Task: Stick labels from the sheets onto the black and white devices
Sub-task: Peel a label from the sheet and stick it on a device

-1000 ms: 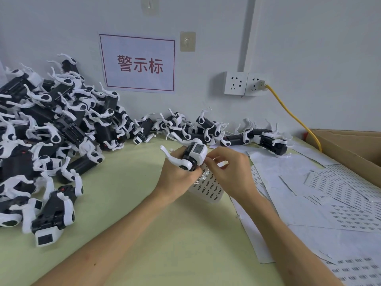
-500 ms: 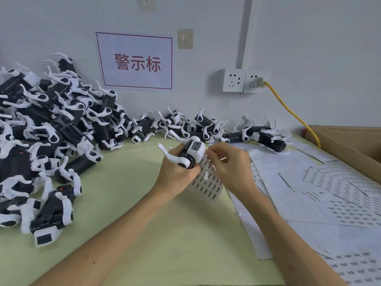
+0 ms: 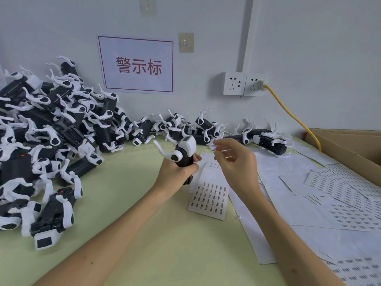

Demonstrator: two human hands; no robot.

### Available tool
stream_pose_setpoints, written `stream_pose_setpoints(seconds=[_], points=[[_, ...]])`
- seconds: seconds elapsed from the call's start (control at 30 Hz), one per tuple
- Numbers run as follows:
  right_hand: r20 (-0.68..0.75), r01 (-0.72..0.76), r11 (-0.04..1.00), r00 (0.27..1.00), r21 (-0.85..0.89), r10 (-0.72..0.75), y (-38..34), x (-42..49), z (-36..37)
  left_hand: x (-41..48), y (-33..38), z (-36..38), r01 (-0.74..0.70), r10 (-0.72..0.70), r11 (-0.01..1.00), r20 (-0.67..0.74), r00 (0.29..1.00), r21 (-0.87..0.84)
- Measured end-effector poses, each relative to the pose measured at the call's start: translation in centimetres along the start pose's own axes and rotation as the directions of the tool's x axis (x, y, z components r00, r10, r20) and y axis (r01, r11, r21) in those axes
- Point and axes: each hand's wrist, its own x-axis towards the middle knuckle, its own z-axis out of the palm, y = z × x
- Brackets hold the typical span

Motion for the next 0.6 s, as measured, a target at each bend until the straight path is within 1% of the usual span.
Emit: stream_pose_setpoints(seconds=[0.03, 0.1, 0.33, 0.47, 0.6], points=[[0.008, 0.005, 1.000, 1.000, -0.002, -0.005, -0.03, -0.02, 0.00, -0.03, 0.20, -0.02, 0.019, -0.017, 0.997, 0.022, 1.000, -0.069], [0.023, 0.004, 1.000, 1.000, -0.009, -0.004, -0.02, -0.07, 0.04, -0.07, 0.55, 0.00, 0.044, -0.036, 0.987, 0.055, 0.998, -0.153], [0.047, 0.024, 0.999, 0.999, -0.041, -0.022, 0.15, -0.23, 0.14, 0.03, 0.84, -0.37, 0.145, -0.116, 0.939, 0.109, 0.987, -0.313], [0.057, 0.032, 0.998, 0.998, -0.055, -0.028, 0.29, -0.22, 0.29, 0.12, 0.85, -0.42, 0.168, -0.129, 0.919, 0.129, 0.983, -0.358], [0.057, 0.011, 0.998, 0.998, -0.068, -0.007, 0.59, -0.13, 0.32, 0.01, 1.00, -0.41, 0.168, -0.128, 0.917, 0.130, 0.983, -0.363]])
